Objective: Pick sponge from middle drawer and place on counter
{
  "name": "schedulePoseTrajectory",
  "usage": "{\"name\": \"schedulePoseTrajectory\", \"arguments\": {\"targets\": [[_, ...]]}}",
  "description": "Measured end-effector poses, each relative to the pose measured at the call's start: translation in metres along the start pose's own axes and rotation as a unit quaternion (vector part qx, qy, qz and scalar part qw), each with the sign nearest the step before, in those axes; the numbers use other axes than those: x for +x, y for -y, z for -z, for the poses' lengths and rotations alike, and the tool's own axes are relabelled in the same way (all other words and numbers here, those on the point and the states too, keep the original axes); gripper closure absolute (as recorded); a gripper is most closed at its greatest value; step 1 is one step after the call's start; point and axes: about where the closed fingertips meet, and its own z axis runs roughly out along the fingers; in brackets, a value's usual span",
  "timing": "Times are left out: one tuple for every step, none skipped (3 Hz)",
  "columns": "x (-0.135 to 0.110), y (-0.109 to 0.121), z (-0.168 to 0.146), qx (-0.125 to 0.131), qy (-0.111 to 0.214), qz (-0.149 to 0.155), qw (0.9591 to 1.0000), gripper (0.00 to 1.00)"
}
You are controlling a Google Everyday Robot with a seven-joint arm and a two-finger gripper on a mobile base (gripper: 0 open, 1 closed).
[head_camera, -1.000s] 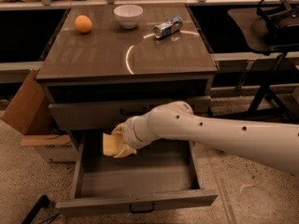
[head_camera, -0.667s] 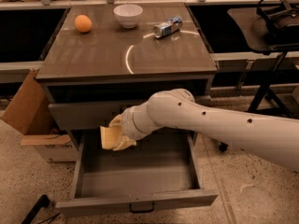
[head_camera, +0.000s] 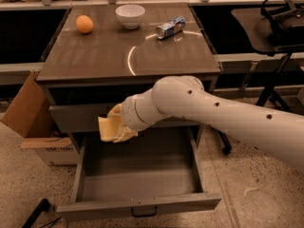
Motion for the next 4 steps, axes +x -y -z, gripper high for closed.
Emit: {"name": "schedulePoseTrajectory", "arguments": {"targets": [[-0.011,0.034,0.027,0.008,-0.001,0.021,0.9997,1.0],[-0.013,0.075,0.054,0.025,0.0,0.027,0.9993,1.0],[-0.014,0.115,0.075,0.05,-0.008,0.01,0.9986,1.0],[-0.014,0.148,0.092,0.065,-0.022,-0.017,0.9975,1.0]]}}
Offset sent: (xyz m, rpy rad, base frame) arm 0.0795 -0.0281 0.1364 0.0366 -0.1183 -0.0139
